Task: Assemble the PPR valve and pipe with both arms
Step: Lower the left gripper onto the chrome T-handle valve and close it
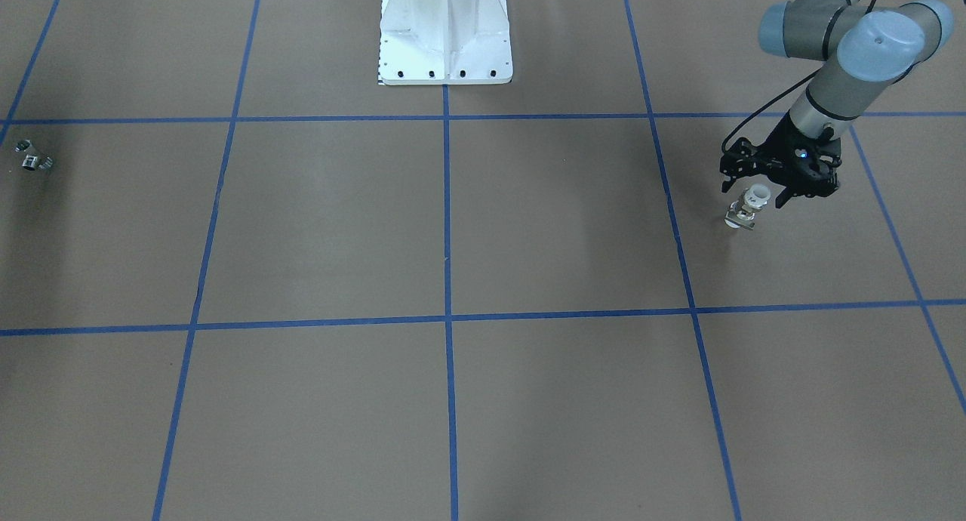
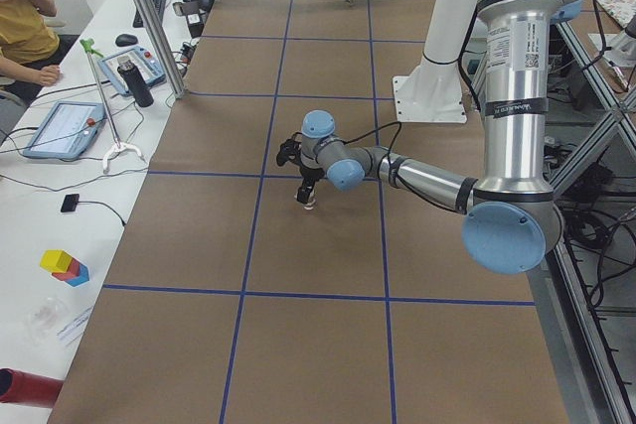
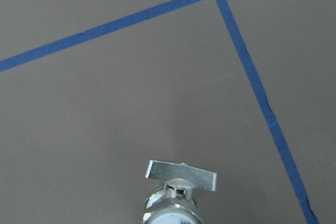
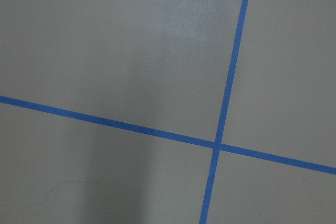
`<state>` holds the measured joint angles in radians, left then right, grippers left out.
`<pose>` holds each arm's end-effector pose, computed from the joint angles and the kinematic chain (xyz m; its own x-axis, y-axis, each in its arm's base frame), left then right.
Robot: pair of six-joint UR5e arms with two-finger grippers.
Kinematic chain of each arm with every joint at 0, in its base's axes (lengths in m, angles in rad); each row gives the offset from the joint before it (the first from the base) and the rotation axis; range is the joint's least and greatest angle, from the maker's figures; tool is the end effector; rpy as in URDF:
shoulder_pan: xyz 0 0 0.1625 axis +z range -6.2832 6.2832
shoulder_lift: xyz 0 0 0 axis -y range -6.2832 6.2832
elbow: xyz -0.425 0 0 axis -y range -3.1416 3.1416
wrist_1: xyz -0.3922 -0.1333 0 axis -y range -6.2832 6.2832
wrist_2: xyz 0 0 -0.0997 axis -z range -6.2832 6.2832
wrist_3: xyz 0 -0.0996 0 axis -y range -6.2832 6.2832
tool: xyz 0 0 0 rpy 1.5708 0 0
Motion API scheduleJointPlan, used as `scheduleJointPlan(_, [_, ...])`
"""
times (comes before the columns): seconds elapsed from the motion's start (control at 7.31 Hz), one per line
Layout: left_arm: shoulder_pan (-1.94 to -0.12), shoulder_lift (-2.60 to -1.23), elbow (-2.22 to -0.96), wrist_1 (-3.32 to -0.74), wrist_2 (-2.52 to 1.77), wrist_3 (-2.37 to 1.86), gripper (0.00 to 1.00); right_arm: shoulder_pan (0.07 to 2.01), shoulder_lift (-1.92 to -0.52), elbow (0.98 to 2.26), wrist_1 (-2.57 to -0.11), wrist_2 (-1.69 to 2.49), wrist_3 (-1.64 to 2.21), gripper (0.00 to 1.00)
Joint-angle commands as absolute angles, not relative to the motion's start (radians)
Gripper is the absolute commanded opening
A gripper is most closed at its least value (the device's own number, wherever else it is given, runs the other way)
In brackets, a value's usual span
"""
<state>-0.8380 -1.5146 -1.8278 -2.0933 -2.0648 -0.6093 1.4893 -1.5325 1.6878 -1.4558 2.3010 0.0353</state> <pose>0.2660 -0.4242 0.5083 0.6515 0.3554 -0.6703 -0.1568 0.9275 0.3394 0.0243 -0.5234 0.5714 0.7304 -0.2041 0.6518 0.0527 0.9683 0.2442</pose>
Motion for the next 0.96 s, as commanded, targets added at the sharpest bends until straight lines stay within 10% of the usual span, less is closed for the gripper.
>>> scheduleJointPlan(0.0, [-0.836, -1.514, -1.827, -2.094, -2.063, -0.607, 0.91, 1.488, -1.532, 1.687, -1.456, 2.301, 0.035, 1.00])
scheduleJointPlan(0.82, [-0.834, -1.513, -1.824, -2.094, -2.046, -0.601, 0.72, 1.486, -1.532, 1.687, -1.456, 2.301, 0.035, 1.00])
